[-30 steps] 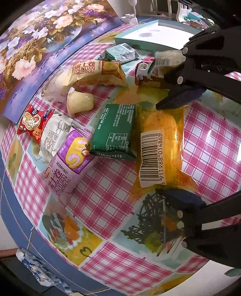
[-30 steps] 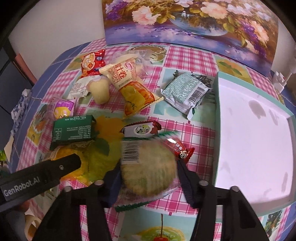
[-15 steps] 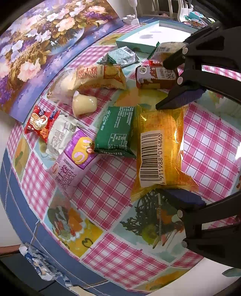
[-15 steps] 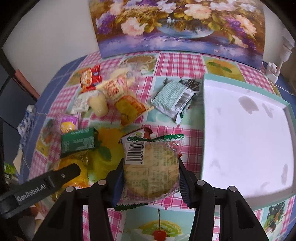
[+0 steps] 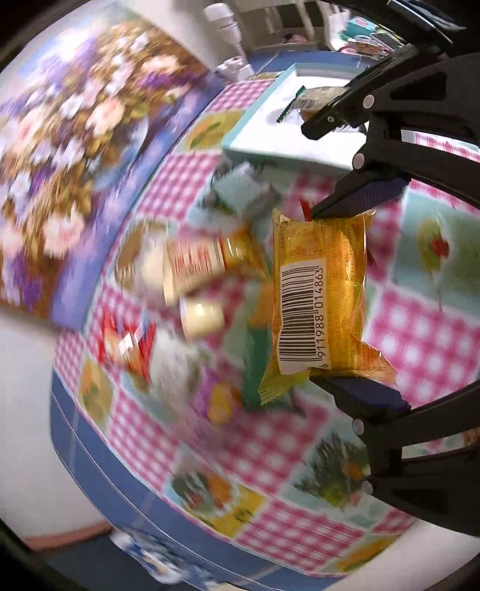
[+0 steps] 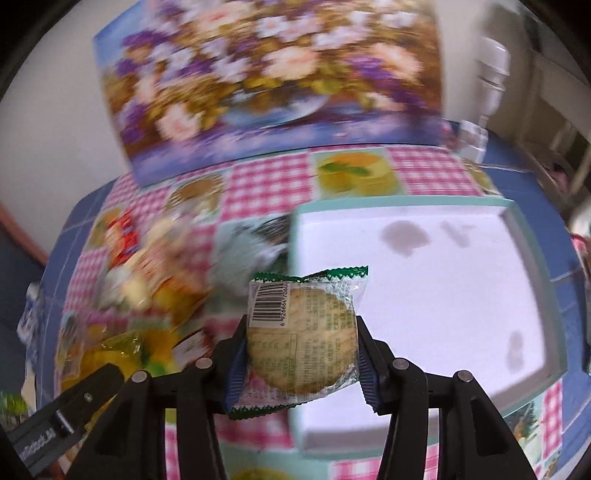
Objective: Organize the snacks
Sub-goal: 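Carry both packets into the white tray and open both tools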
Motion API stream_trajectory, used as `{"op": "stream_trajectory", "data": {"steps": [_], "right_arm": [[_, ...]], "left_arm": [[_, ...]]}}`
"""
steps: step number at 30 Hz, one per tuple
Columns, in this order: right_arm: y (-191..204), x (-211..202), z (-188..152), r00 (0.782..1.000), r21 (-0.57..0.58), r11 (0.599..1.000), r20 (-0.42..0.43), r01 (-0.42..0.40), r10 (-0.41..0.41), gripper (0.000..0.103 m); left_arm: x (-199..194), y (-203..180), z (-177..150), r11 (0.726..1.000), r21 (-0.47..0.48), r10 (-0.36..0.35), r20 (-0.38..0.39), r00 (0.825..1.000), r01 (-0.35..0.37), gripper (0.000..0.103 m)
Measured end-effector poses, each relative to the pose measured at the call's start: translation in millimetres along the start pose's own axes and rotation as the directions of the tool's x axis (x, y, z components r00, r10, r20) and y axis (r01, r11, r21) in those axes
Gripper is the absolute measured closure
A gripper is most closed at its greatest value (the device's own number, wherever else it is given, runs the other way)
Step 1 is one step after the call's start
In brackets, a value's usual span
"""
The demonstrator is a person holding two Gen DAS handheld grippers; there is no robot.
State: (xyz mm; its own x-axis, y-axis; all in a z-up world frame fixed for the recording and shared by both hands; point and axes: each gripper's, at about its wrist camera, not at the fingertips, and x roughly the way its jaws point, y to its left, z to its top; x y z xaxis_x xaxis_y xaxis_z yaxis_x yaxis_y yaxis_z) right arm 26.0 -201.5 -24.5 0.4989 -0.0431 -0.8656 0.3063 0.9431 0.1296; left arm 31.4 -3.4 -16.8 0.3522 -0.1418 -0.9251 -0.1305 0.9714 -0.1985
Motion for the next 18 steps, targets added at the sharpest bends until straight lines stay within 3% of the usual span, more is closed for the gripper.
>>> {"op": "stream_trajectory", "data": {"steps": [8, 18], "right_arm": [[-80.4, 13.2, 26.2, 0.996, 0.211, 0.973, 0.005, 0.089, -0.092, 0.049], [-163.3, 33.8, 42.3, 0.979, 0.384, 0.903, -0.024, 0.194, -0.201, 0.049]], "left_arm": [[28.0, -91.9, 25.2, 0.988, 0.15, -0.027, -0.006, 1.0, 0.028, 0.023], [67.6, -189.6, 32.0, 0.942, 0.328, -0.074, 0.004, 0.997, 0.069, 0.023]]}}
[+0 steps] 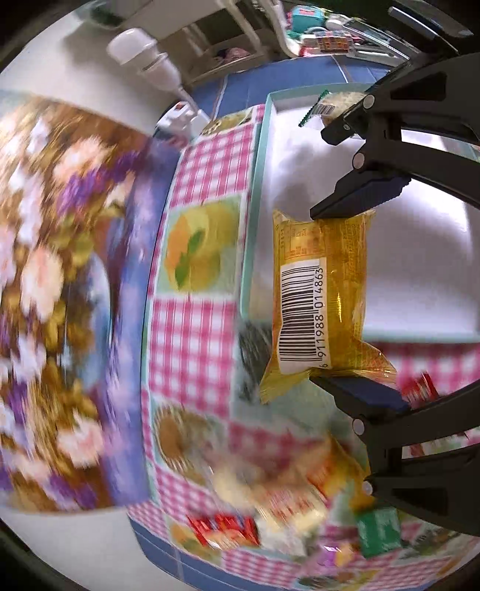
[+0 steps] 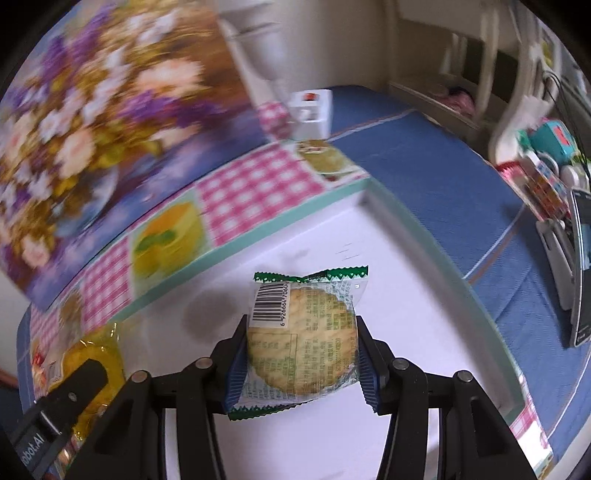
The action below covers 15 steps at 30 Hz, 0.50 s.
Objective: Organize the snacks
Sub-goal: 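Carry both packets into the white tray and open both tools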
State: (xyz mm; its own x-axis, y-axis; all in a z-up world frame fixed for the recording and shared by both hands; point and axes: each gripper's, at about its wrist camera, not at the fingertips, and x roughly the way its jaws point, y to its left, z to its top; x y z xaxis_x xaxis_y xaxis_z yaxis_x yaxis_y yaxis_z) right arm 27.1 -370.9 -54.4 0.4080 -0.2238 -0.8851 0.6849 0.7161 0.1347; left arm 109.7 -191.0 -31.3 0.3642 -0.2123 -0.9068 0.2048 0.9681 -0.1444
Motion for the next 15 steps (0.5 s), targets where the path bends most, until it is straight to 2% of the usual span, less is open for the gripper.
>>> {"op": "stream_trajectory", "data": {"steps": [7, 15], "right_arm": [[-26.7, 6.4, 19.3, 0.998, 0.06, 0.996, 0.03, 0.061, -0.063, 0.049], [-28.4, 6.4, 22.0, 0.998, 0.061, 0.996, 0.027, 0.064, -0.065, 0.049]], "left_arm": [[25.8, -24.5, 3.1, 0.998, 0.04, -0.045, -0.005, 0.999, 0.046, 0.023], [27.8, -24.1, 3.8, 0.998, 0.036, -0.045, -0.007, 0.999, 0.045, 0.019]]}}
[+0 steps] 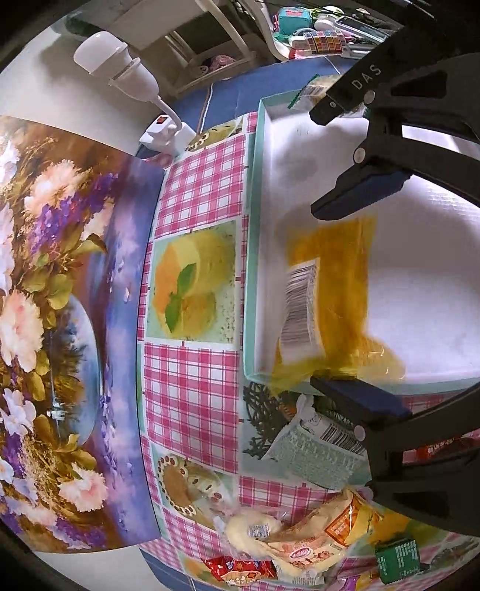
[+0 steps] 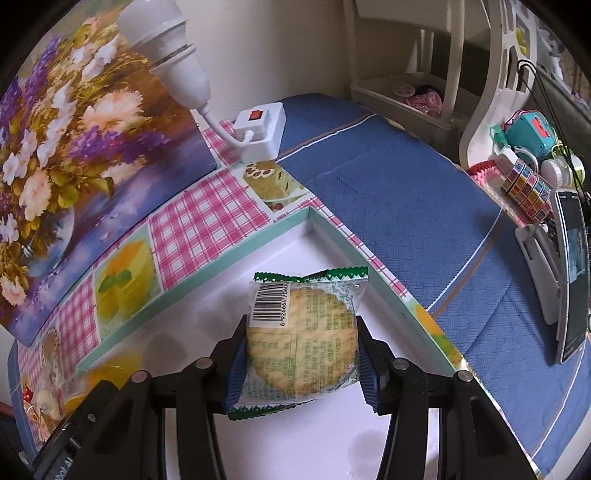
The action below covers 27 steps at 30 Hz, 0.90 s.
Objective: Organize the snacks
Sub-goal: 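Carry both packets into the white tray and open both tools, then move both tools back over the snack pile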
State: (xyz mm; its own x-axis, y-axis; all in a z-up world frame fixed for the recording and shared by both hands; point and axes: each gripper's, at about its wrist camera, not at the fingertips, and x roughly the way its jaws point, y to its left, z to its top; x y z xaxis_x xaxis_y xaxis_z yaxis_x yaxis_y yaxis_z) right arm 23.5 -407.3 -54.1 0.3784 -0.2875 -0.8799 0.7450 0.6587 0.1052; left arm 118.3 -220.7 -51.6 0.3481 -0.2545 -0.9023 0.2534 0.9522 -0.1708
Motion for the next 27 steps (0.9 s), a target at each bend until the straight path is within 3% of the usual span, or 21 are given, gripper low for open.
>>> {"op": "stream_trajectory", "data": {"steps": [6, 10, 27], "right_arm": [[2.8, 3.2, -0.3, 1.0, -0.004, 1.0, -0.013, 0.003, -0.003, 0.049], [0.8, 5.8, 0.6, 1.0, 0.001, 1.0, -0.021, 0.004, -0.004, 0.046], [8.2, -7.0, -5.8, 1.0, -0.05, 0.998, -0.013, -0.024, 0.023, 0.018]], "left_arm": [[-10.9, 6.5, 2.6, 1.0, -0.024, -0.017, 0.022, 1.0, 0.017, 0.018], [-19.7, 12.5, 4.8, 0.999, -0.045, -0.012, 0.048, 0.999, 0.014, 0.006], [-56.1, 55.7, 2.6, 0.986, -0.163, 0.06, 0.118, 0.991, -0.04, 0.006]]}}
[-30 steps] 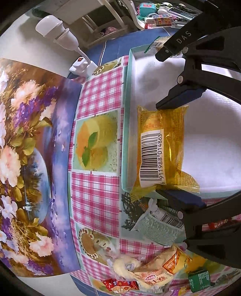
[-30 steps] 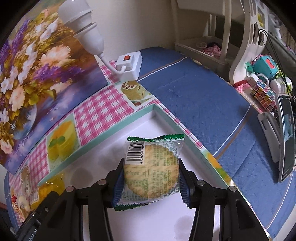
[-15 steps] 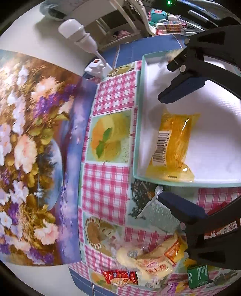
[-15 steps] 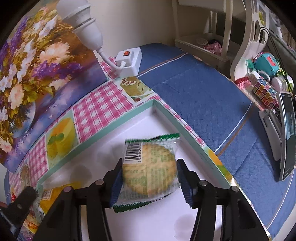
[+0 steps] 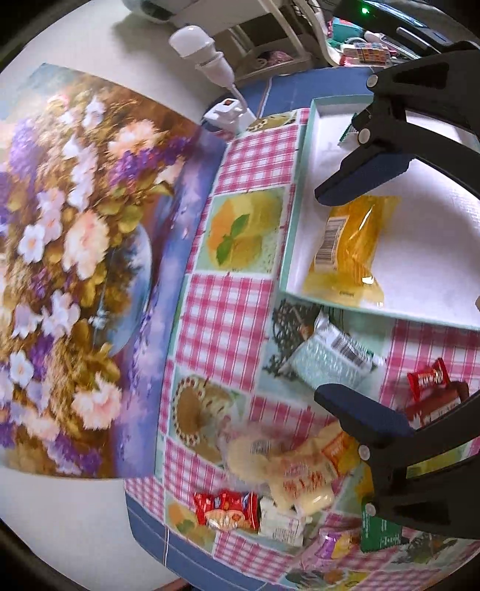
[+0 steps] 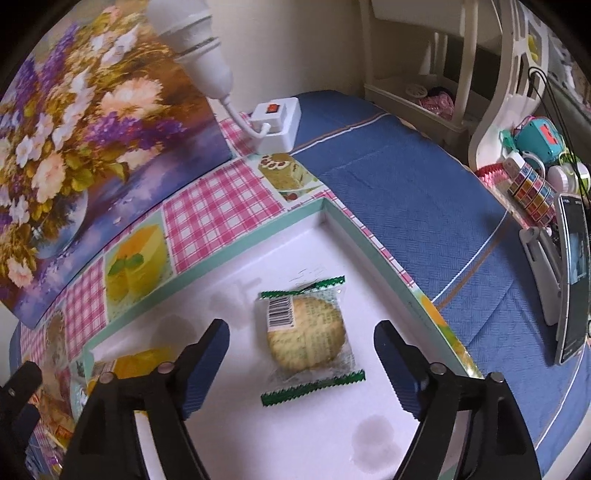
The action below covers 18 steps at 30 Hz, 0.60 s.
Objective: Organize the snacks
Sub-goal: 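Move both tools back over the snack pile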
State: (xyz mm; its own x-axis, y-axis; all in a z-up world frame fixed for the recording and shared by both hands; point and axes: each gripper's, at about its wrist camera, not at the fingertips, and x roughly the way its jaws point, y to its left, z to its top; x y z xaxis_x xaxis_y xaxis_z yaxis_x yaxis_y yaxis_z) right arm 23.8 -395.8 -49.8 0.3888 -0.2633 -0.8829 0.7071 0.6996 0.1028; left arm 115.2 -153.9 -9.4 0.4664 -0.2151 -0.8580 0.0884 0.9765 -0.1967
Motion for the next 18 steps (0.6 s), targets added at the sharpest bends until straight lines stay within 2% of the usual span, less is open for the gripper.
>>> {"op": "stream_trajectory", "data": {"steps": [6, 12, 16, 18], "right_arm": [[11.1, -15.0, -10.9, 1.0, -0.05, 0.999, 0.022, -0.02, 0.021, 0.004], [24.8, -31.4, -24.6, 0.996, -0.093, 0.993, 0.027, -0.076, 0.079, 0.003], [32.7, -43.8, -34.1, 0.994, -0.113, 0.988, 0.017, -0.109, 0.111, 0.003], [34.4, -51.8, -38.4, 0.991, -0.108, 0.985, 0.02, -0.133, 0.136, 0.003]], "left_arm": [[-22.8, 14.4, -1.7, 1.0, 0.002, 0.029, 0.062, 0.998, -0.029, 0.006], [-46.0, 35.5, -11.9, 0.999, -0.005, 0.053, 0.112, 0.992, -0.053, 0.005], [-57.9, 49.8, -24.1, 0.994, 0.035, 0.1, 0.134, 0.986, -0.106, 0.006], [-62.5, 62.4, -29.1, 0.992, 0.024, 0.12, 0.13, 0.984, -0.124, 0.006]]}}
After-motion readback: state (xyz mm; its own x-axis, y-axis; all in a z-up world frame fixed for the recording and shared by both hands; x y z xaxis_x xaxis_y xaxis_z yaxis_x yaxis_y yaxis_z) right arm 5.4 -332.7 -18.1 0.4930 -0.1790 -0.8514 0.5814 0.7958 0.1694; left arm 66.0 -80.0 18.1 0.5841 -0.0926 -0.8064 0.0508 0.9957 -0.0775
